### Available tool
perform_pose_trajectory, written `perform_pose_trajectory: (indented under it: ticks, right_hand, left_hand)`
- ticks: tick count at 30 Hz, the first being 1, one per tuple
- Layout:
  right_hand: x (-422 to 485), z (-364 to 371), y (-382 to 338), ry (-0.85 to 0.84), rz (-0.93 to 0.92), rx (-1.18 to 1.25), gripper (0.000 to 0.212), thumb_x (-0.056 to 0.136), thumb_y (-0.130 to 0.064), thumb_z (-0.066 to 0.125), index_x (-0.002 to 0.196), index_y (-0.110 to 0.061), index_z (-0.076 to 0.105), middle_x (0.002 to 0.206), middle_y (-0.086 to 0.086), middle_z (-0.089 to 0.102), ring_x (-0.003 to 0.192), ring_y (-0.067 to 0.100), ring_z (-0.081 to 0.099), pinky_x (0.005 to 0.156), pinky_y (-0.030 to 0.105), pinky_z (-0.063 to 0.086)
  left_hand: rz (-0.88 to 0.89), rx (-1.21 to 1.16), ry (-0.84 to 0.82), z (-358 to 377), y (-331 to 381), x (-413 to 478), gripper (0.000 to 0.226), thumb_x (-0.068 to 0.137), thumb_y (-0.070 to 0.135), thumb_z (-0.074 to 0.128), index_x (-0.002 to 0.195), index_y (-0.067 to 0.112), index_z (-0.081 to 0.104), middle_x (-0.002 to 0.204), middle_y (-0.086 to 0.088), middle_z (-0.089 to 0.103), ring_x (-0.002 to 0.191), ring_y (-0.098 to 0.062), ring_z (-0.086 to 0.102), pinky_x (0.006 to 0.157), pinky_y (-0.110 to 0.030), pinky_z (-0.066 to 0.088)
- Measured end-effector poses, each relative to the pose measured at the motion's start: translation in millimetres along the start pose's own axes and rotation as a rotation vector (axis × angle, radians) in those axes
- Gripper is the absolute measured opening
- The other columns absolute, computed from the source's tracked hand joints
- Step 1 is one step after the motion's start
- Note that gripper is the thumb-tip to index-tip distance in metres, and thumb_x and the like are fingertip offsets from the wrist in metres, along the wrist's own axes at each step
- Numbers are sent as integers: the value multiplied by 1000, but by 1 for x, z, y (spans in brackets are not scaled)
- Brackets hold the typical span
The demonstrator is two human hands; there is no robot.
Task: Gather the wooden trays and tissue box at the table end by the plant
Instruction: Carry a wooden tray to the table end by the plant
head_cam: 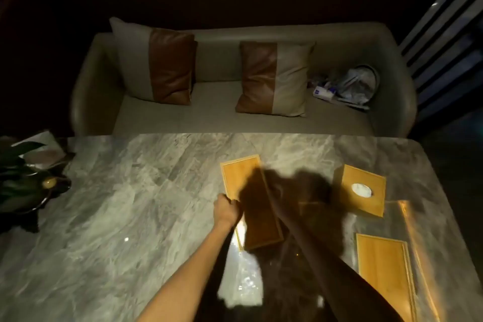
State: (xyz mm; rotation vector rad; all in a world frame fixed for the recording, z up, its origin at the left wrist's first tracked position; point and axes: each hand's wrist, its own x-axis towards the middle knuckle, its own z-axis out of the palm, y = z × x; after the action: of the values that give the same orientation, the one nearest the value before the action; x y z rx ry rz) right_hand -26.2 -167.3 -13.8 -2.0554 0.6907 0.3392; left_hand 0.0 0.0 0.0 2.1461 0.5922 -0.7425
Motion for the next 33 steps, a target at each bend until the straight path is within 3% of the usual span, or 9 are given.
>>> perform_pose_trajectory:
  ticks: [7,12,14,16,20,22,25,30,33]
  right_hand:
    - [-2,27,11,-90,185,147,36,96,-11,58,128,4,55,124,28,61,112,38,59,104,49,43]
    - [-24,19,8,-218,412,422,47,88,-22,71,129,-10,53,119,14,61,99,26,61,66,42,59]
    - [-34,8,4,-287,447,569,41,86,-25,73,122,-12,59,123,16,65,98,23,64,58,36,61]
    - [-43,-7,-5,-237,331,561,41,92,-19,65,130,-9,56,132,19,60,102,22,61,60,25,59]
    - [-68,-46,-30,75,-110,320,65,92,-20,65,150,-14,34,152,4,40,136,21,40,113,37,33]
    - [-88,-60,-56,81,-450,-101,73,92,-38,63,153,-28,25,152,-14,28,143,10,18,119,34,14]
    - [-115,-48,-112,-89,-807,-550,56,93,-48,52,146,-34,39,153,-7,42,145,22,27,120,45,20]
    - [-151,-5,-167,-617,-688,-494,36,98,-33,51,134,-38,57,127,-5,69,112,19,64,89,33,49]
    - [-162,20,-178,-552,-659,-369,30,99,-29,50,124,-32,66,117,-6,73,108,17,66,87,32,50]
  left_hand:
    - [-79,73,-146,12,-27,-7,48,83,18,62,127,9,44,129,-15,40,122,-35,42,103,-46,45]
    - [137,-223,-217,-36,-36,-18,61,91,-15,41,145,11,29,147,-16,42,118,-17,48,87,-8,48]
    - [179,-133,-252,-68,-30,-24,61,93,-12,40,146,15,34,151,-11,38,132,-20,40,99,-13,37]
    - [225,-38,-279,-103,-23,-32,59,93,-10,41,145,19,40,152,-9,37,142,-25,31,107,-26,27]
    - [437,197,-316,-167,-8,-60,60,92,-9,40,144,22,43,151,-6,43,141,-25,37,118,-39,28]
    - [542,372,-363,-189,3,-77,61,91,-6,41,143,27,44,149,-2,47,138,-21,40,116,-42,30]
    - [656,638,-404,-207,19,-105,62,89,0,41,137,37,48,143,4,54,130,-19,47,109,-43,38]
    - [661,724,-375,-236,7,-138,50,86,5,50,125,38,52,113,-5,64,102,-24,57,81,-41,45]
    - [749,808,114,-270,-25,-142,60,87,25,64,140,35,39,122,-1,64,115,-23,55,95,-38,42]
